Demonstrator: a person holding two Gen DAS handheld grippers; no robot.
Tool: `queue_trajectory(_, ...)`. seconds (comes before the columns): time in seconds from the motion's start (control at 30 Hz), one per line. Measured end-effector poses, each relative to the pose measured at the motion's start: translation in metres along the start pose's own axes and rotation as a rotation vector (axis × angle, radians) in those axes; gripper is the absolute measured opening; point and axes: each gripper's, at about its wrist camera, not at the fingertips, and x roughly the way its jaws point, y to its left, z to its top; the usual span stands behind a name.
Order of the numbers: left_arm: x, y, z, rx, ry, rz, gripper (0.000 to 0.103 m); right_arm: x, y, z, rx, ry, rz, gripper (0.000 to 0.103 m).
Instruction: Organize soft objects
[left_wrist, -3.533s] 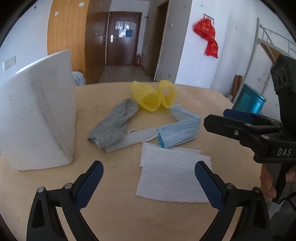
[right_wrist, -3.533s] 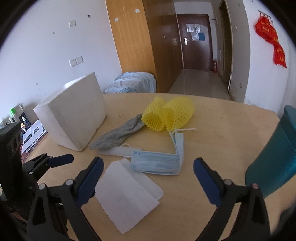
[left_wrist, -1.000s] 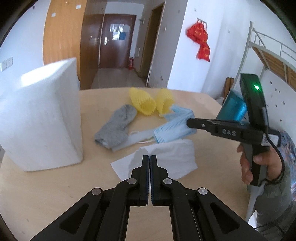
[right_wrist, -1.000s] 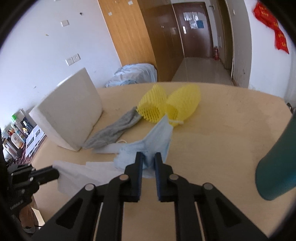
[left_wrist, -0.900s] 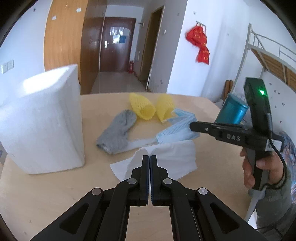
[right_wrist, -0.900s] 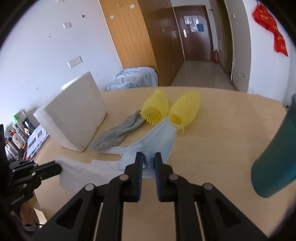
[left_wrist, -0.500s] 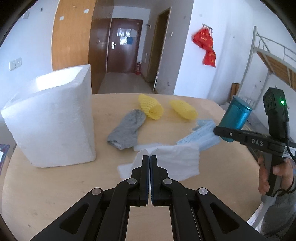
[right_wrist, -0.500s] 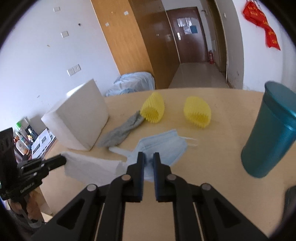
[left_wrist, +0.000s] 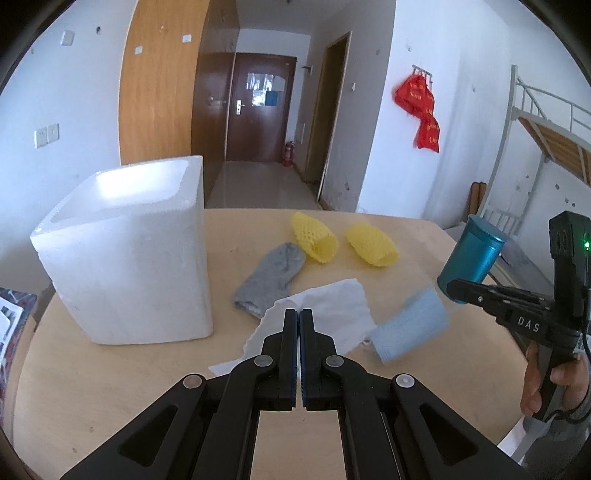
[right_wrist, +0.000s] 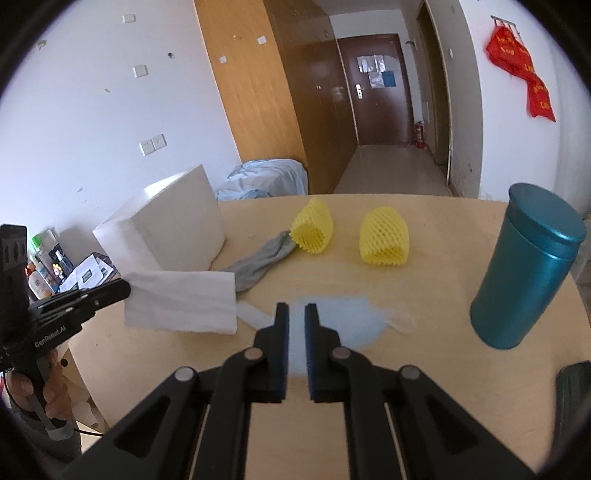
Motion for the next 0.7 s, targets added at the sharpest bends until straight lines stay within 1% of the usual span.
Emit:
queue_trajectory(0.1,-0.007,-0.002,0.000,0.006,-0.016,0.003,0.001,-0.006,0.001,0.000,-0.009,-0.009,-0.009,0.010)
queue_trajectory(0.17,-0.009,-0.002,0.000,0.009,-0.023,0.003,0.001,-0.002,0.001,-0.004,-0.017,0.012,-0.026,0.011)
queue_trajectory(0.23,-0.008,-0.002,-0.004,0.011,-0.017,0.002,0.001,0.007,0.003,-0.012,-0.047,0.052,-0.035,0.011)
queue_trajectory(0.3,-0.005,-0.001,-0.007,0.009,-0.005,-0.003,0.001,0.019,0.009,-0.021,-0.112,0.112,-0.058,0.011)
queue_trajectory(0.33,-0.003,0.000,-0.008,0.006,0.002,-0.002,0.001,0.024,0.011,-0.026,-0.143,0.128,-0.068,0.011)
queue_trajectory(0.4,-0.002,0.002,-0.009,0.001,0.010,0.002,0.001,0.033,0.012,-0.033,-0.187,0.167,-0.074,0.020)
queue_trajectory(0.43,-0.002,0.004,-0.009,-0.003,0.012,0.003,0.001,0.037,0.011,-0.035,-0.200,0.181,-0.076,0.035)
queue_trajectory(0.47,-0.001,0.006,-0.010,-0.009,0.012,0.004,0.001,0.040,0.009,-0.036,-0.206,0.187,-0.074,0.056)
queue_trajectory(0.53,-0.001,0.008,-0.010,-0.015,0.014,0.005,0.001,0.040,0.008,-0.036,-0.213,0.167,-0.075,0.070)
queue_trajectory(0.63,0.000,0.007,-0.011,-0.015,0.020,0.006,0.001,0.044,0.008,-0.036,-0.233,0.182,-0.072,0.077)
queue_trajectory(0.7,0.003,0.007,-0.009,-0.019,0.026,0.003,0.001,0.050,0.009,-0.039,-0.264,0.203,-0.103,0.078)
